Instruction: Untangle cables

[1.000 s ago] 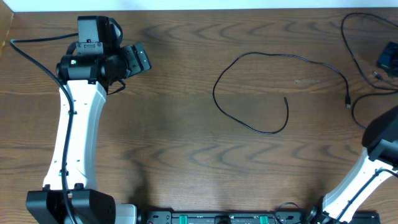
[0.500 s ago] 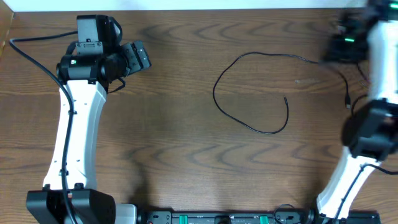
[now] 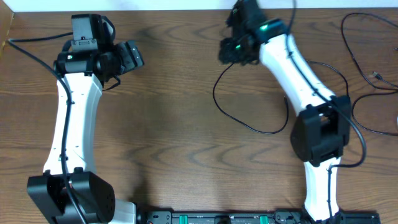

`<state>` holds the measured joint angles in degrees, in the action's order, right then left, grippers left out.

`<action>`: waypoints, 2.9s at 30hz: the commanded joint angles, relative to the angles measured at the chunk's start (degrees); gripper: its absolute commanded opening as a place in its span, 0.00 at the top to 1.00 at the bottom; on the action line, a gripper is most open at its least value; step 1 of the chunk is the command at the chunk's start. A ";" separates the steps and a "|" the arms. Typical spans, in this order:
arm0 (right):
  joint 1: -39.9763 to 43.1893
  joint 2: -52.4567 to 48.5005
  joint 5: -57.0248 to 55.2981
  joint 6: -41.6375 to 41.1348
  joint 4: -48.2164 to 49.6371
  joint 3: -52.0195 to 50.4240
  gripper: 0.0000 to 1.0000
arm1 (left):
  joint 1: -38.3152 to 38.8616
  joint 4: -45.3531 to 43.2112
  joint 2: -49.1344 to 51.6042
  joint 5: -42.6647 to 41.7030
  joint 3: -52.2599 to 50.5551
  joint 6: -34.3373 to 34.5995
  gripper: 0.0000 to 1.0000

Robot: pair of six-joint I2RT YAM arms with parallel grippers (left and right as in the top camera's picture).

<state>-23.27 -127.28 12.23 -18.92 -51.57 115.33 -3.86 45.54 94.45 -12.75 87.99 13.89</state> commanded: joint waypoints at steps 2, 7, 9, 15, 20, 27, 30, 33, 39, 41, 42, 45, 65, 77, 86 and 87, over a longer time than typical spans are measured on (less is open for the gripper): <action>0.35 -4.31 7.69 -9.81 1.81 -2.62 0.50 | 0.55 0.72 3.67 -4.94 0.00 -5.11 0.14; 0.39 -8.68 10.05 -12.33 1.90 -2.67 0.50 | 0.57 0.83 6.86 -8.72 0.00 -6.40 0.15; 0.37 -9.79 10.58 -13.73 1.99 -2.67 0.48 | 0.57 0.83 7.63 -8.87 0.00 -6.38 0.15; 0.33 -13.46 11.85 -19.45 3.37 -2.67 0.48 | 0.57 0.63 8.24 -8.85 0.00 -6.40 0.15; -0.50 -15.61 10.21 -20.31 4.68 -2.69 0.50 | 0.98 -0.04 8.33 -8.70 -1.57 -6.38 0.16; -3.69 -16.52 -4.57 -21.99 2.19 -2.69 0.67 | 1.01 0.00 8.33 -8.68 -1.95 -6.38 0.16; -5.03 -16.52 -8.17 -21.97 1.79 -2.69 0.82 | 0.98 0.02 8.33 -8.68 -1.95 -6.38 0.16; -5.57 -16.52 -9.62 -21.97 0.72 -2.69 0.92 | 1.01 0.33 8.33 -8.68 -1.95 -6.38 0.16; -6.10 -16.52 -10.01 -21.68 -0.52 -2.67 0.99 | 0.98 0.61 8.33 -8.68 -1.95 -6.38 0.16; -6.03 -16.22 -7.45 -17.92 -0.72 -1.40 0.99 | 0.98 0.59 8.33 -8.68 -1.95 -6.38 0.16; -5.73 -15.63 -6.62 -16.02 -1.36 -0.44 0.99 | 0.98 0.57 8.33 -8.68 -1.95 -6.38 0.16; -4.11 -12.61 -3.41 -10.08 -3.69 3.19 0.99 | 0.98 0.46 8.33 -8.68 -1.95 -6.38 0.16; 21.99 13.62 -5.79 3.39 -16.44 10.25 0.99 | 1.01 0.20 8.33 -8.68 -1.95 -6.36 0.16; 46.42 17.68 -16.37 6.16 -21.94 10.25 0.99 | 1.01 0.22 8.33 -8.68 -1.95 -6.36 0.16; 62.71 17.64 -15.72 6.12 -18.49 10.69 0.99 | 1.05 0.22 8.33 -8.68 -1.97 -6.36 0.16; 64.76 17.64 -15.69 5.66 -17.51 10.69 0.99 | 1.05 0.24 8.33 -8.68 -1.97 -6.36 0.16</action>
<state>38.70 -110.61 -2.98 -13.37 -70.24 125.19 -3.09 45.82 102.17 -20.93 86.59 8.69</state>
